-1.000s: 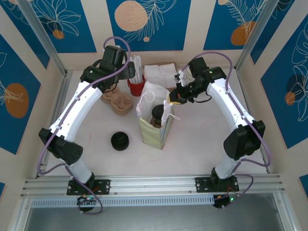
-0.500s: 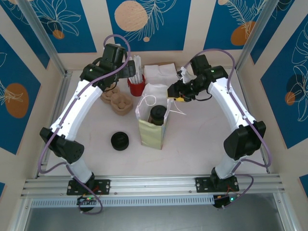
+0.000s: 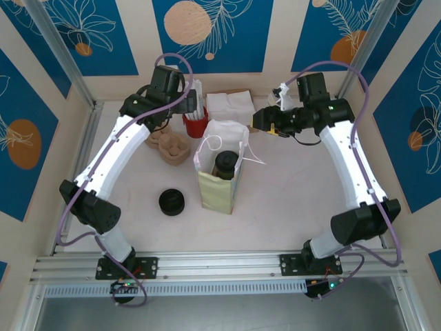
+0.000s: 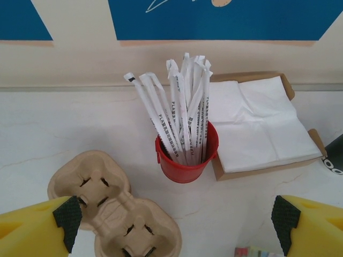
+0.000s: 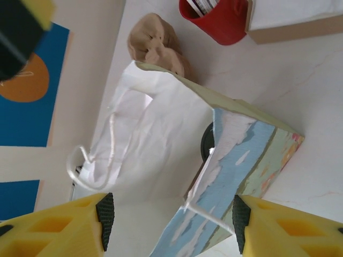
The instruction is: Pack the takeout coffee
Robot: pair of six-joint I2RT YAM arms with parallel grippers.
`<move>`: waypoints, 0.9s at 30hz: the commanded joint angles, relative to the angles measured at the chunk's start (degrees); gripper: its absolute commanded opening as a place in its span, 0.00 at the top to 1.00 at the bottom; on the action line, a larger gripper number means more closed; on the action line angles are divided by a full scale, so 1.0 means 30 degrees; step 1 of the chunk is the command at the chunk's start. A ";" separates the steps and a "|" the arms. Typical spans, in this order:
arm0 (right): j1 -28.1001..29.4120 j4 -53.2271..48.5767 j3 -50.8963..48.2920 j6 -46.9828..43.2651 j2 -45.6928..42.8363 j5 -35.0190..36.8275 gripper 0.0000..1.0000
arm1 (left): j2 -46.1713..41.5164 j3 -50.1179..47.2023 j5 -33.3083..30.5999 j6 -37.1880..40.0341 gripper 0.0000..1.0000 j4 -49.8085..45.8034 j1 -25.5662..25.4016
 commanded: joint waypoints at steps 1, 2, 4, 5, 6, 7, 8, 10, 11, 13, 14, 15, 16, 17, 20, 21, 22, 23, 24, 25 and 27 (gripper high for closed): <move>-0.0338 0.1466 -0.0407 0.0776 -0.1184 0.0005 0.38 | -0.0493 -0.0948 0.0011 0.0782 0.07 0.2339 0.0493; -0.0398 0.1684 -0.0478 0.0903 -0.1489 0.0305 0.38 | -0.0494 -0.1178 -0.0275 0.0890 0.07 0.2865 0.0528; -0.0523 0.2149 -0.1022 0.1017 -0.2032 0.1283 0.39 | -0.0616 -0.1726 -0.0278 0.0891 0.08 0.3852 0.0737; -0.0693 0.2668 -0.1603 0.1201 -0.2335 0.1698 0.39 | -0.0732 -0.2257 -0.0200 0.0847 0.08 0.4567 0.0881; -0.0995 0.3366 -0.2228 0.1471 -0.2642 0.1821 0.40 | -0.0877 -0.2875 -0.0154 0.0635 0.07 0.5297 0.1041; -0.1291 0.3900 -0.2789 0.1849 -0.2938 0.1731 0.41 | -0.1049 -0.3438 0.0083 0.0419 0.08 0.5902 0.1203; -0.1647 0.4557 -0.3287 0.2274 -0.3260 0.1652 0.43 | -0.1289 -0.4021 0.0353 0.0181 0.08 0.6499 0.1365; -0.2202 0.5258 -0.3928 0.2759 -0.3815 0.1569 0.43 | -0.1808 -0.5142 0.0484 0.0013 0.08 0.7537 0.1517; -0.2415 0.5488 -0.4186 0.2794 -0.4113 0.1504 0.43 | -0.2066 -0.5625 0.0487 -0.0117 0.08 0.7879 0.1639; -0.2701 0.5417 -0.4317 0.2698 -0.4591 0.1239 0.43 | -0.2511 -0.6465 0.0415 -0.0366 0.08 0.8482 0.1881; -0.2826 0.5398 -0.4334 0.2683 -0.4837 0.1073 0.43 | -0.2724 -0.6842 0.0441 -0.0517 0.08 0.8747 0.2042; -0.2893 0.5205 -0.4264 0.2859 -0.5059 0.0982 0.42 | -0.2850 -0.7010 0.0591 -0.0778 0.09 0.8700 0.2282; -0.2944 0.4992 -0.4116 0.2990 -0.5245 0.0811 0.42 | -0.2933 -0.7080 0.0941 -0.0974 0.09 0.8679 0.2553; -0.2977 0.4810 -0.3944 0.3077 -0.5366 0.0611 0.42 | -0.2975 -0.7083 0.1172 -0.1189 0.09 0.8542 0.2808; -0.3013 0.4504 -0.3537 0.3735 -0.5734 0.0255 0.42 | -0.2857 -0.7140 0.2187 -0.1886 0.13 0.8631 0.3868; -0.2984 0.4556 -0.3478 0.3775 -0.5794 0.0053 0.43 | -0.2755 -0.7167 0.2667 -0.2006 0.14 0.8902 0.4258; -0.2978 0.4682 -0.3450 0.3852 -0.5830 -0.0047 0.43 | -0.2571 -0.7105 0.3209 -0.2113 0.15 0.9209 0.4691; -0.2963 0.4745 -0.3424 0.3951 -0.5830 -0.0094 0.43 | -0.2340 -0.6953 0.3988 -0.2260 0.16 0.9445 0.5102; -0.2949 0.4826 -0.3397 0.3987 -0.5801 -0.0161 0.44 | -0.1972 -0.6644 0.4972 -0.2416 0.17 0.9739 0.5574; -0.2919 0.4929 -0.3380 0.3914 -0.5784 -0.0268 0.45 | -0.1491 -0.6160 0.5811 -0.2505 0.18 0.9811 0.5938; -0.2919 0.5062 -0.3468 0.3846 -0.5727 -0.0207 0.47 | -0.0490 -0.4874 0.6776 -0.2376 0.19 0.9507 0.6317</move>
